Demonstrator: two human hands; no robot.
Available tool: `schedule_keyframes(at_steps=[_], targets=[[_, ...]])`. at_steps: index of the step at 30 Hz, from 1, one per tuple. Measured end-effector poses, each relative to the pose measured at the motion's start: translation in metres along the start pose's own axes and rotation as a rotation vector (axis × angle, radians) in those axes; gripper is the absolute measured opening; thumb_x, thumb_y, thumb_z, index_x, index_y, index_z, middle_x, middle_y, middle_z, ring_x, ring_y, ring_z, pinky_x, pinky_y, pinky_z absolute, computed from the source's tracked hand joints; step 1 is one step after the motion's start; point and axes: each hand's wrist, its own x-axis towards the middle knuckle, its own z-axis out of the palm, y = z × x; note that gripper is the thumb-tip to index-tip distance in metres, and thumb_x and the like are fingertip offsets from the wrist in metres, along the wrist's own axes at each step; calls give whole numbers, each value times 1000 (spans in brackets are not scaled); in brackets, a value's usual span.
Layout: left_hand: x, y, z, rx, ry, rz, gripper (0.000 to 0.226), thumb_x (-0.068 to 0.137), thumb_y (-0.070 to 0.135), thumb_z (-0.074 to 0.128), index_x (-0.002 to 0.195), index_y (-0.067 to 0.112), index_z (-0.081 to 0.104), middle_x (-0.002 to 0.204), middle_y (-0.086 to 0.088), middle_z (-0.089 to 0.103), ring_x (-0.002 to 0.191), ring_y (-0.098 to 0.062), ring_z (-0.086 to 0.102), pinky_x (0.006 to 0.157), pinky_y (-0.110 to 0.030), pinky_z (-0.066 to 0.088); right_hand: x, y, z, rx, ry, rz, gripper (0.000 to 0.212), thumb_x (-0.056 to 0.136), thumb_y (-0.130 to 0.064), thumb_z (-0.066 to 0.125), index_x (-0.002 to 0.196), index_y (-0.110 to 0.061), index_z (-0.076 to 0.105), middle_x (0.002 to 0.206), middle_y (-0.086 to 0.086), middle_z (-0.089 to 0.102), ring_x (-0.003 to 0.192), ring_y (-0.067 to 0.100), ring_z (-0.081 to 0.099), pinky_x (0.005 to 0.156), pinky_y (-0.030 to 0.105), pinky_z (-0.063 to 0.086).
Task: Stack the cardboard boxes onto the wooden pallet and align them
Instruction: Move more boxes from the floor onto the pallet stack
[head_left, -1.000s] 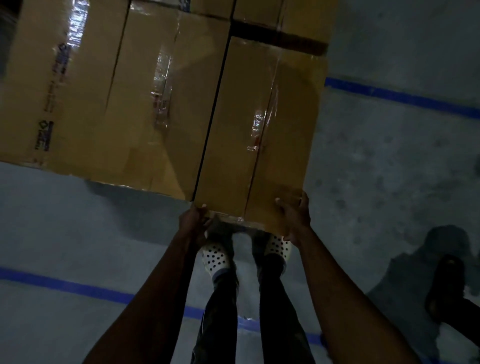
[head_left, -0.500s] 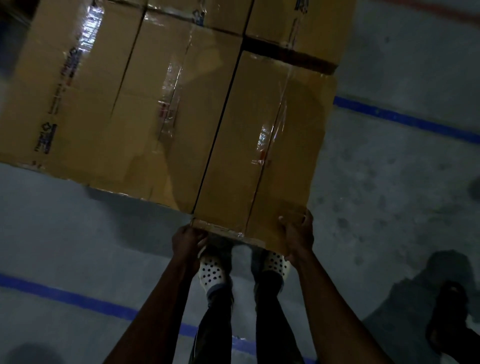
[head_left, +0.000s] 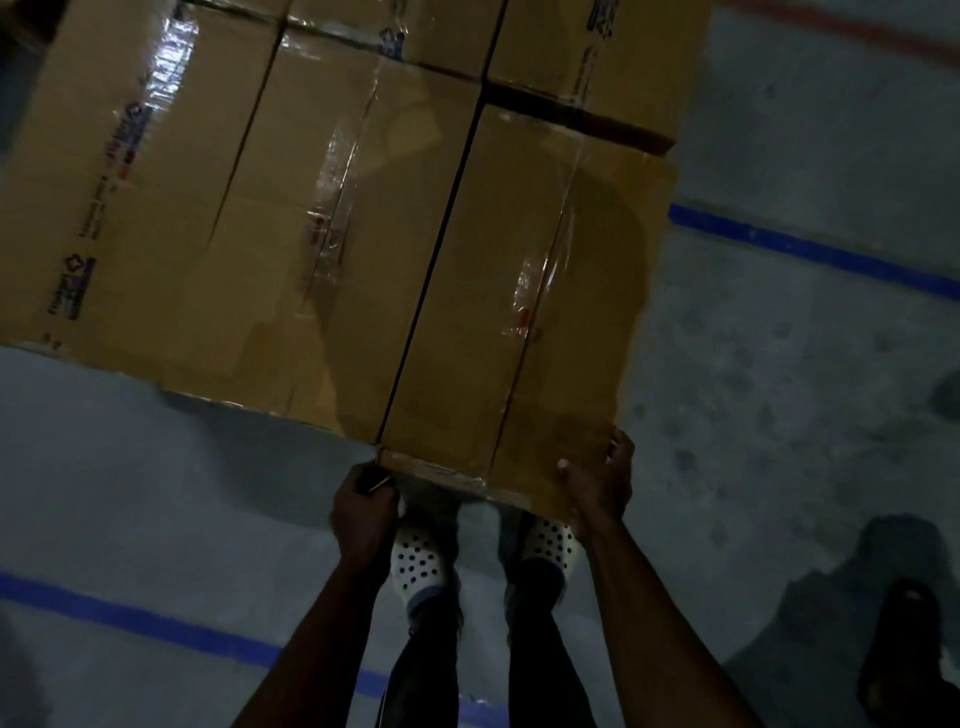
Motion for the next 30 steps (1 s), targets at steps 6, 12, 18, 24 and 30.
schedule_keyframes(at_steps=[6,12,18,24,30], targets=[[10,9,11,3,-2,63,20,91,8,70,105,23,67,105,-3,71,99,-25,67,93,-42,54,17,-17,0,-22,16,-35,90,81,0,76,154,-29,31,154,3,43,136,28,48,107,52,47],[23,12,17,-37,-27,-95,26,92,5,63,116,15,68,119,-12,69,103,-27,65,99,-46,53,10,-18,0,-96,-30,-75,94,85,2,72,159,-30,23,161,4,34,143,30,40,112,52,41],[27,33,9,-406,-69,-330,22,105,2,45,114,-11,60,94,-19,63,77,-18,58,63,-18,51,2,-25,-3,-150,-54,-53,94,88,0,70,161,-28,17,160,10,34,142,35,40,111,53,41],[29,45,15,-458,-117,-273,33,105,-4,33,112,6,63,55,0,57,45,-7,54,52,-16,50,0,-29,-2,-270,-65,-13,102,87,-5,74,161,-33,10,154,16,41,135,38,47,106,53,45],[36,35,14,-503,-164,-317,34,102,-9,36,94,13,61,77,-6,61,57,-14,58,48,-22,50,-3,-27,1,-346,-34,-27,100,91,-10,70,160,-35,2,155,17,37,135,41,45,106,54,44]])
